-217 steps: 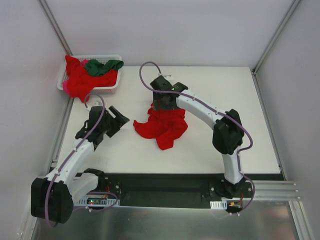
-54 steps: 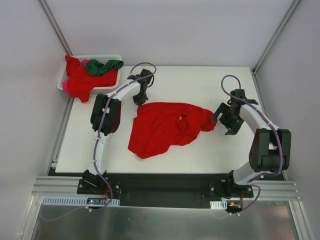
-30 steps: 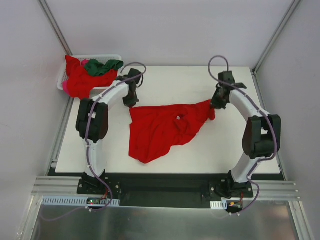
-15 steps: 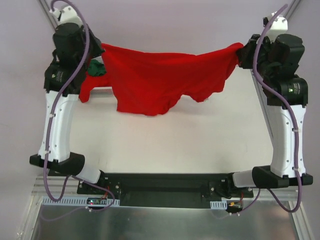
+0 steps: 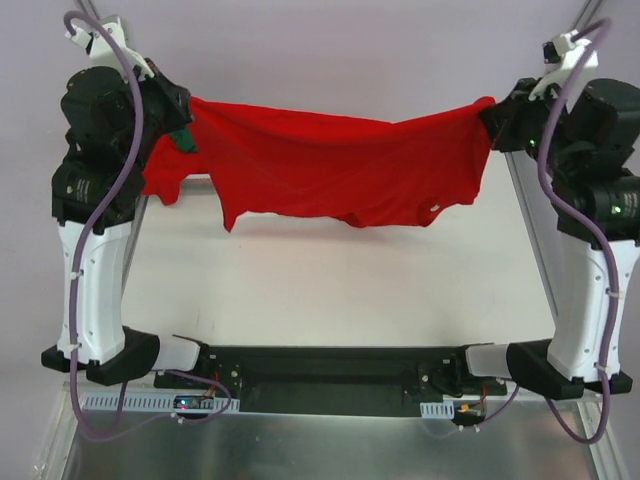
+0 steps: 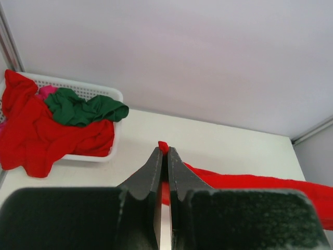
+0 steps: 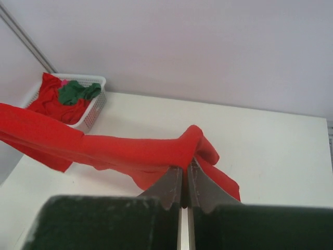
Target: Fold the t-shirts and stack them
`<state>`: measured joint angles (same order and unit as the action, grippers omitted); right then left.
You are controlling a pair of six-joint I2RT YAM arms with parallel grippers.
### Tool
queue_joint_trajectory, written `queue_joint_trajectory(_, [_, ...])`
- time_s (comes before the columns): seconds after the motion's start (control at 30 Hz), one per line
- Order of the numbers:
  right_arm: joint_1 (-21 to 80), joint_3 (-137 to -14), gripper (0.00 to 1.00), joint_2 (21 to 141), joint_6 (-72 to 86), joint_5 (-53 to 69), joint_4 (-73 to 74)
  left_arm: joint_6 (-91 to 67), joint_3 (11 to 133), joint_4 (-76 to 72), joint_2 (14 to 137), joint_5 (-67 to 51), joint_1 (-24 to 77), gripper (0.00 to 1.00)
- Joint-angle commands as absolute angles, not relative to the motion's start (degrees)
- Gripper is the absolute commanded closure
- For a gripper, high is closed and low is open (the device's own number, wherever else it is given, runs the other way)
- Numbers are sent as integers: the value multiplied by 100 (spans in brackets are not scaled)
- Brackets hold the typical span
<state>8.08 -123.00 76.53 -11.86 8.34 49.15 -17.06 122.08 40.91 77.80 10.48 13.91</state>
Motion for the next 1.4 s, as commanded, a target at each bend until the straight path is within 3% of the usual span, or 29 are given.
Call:
queue_joint_trajectory(0.0, [844,-12867,99,6953,-1318,1142,5027,-1793,12340,3937,6997,747,1406,100])
queue_joint_trajectory(0.13, [861,-12911,99,6715,-1398,1178,5352,-1889,12322,4008,6645,563,1406,100])
queue_joint_trajectory(0.33, [861,-11973,99,6794,-1029,1151,5511,-2311,11586,4192,6767,352,1406,100])
queue_joint_trajectory(0.57, [1054,-8634,99,6943,-800,1599,4396,-2979,8801,3544,7110,404,1415,100])
queue_joint_trajectory(0.73, [1888,-6885,99,7696,-404,1750,3139,-3436,6901,2752,7583,623,1503,100])
queue_joint_trajectory(0.97, [3732,-6794,99,8964,-115,1294,3252,-4208,5794,2768,8420,1449,1494,100])
queue_joint_trajectory(1.1, [4130,-6750,99,9298,-18,1564,3331,-4473,5476,2944,8403,1740,1485,100])
queue_joint_trajectory(1.2, [4184,-6855,57,9404,-96,1626,3847,-4500,5379,2962,8367,1775,1485,100])
queue_joint_trajectory(1.23, [4166,-6899,35,9343,-158,1513,4041,-4483,5370,2962,8350,1767,1485,100])
queue_joint_trajectory(1.3, [4096,-7039,17,8905,-325,1407,4446,-4456,5361,2962,8306,1732,1485,100])
queue_joint_trajectory(1.33, [3913,-7101,2,8729,-334,1371,4560,-4439,5344,2953,8280,1705,1485,100])
queue_joint_trajectory(1.37, [3789,-7162,0,8562,-325,1432,4692,-4430,5344,2953,8253,1696,1485,100])
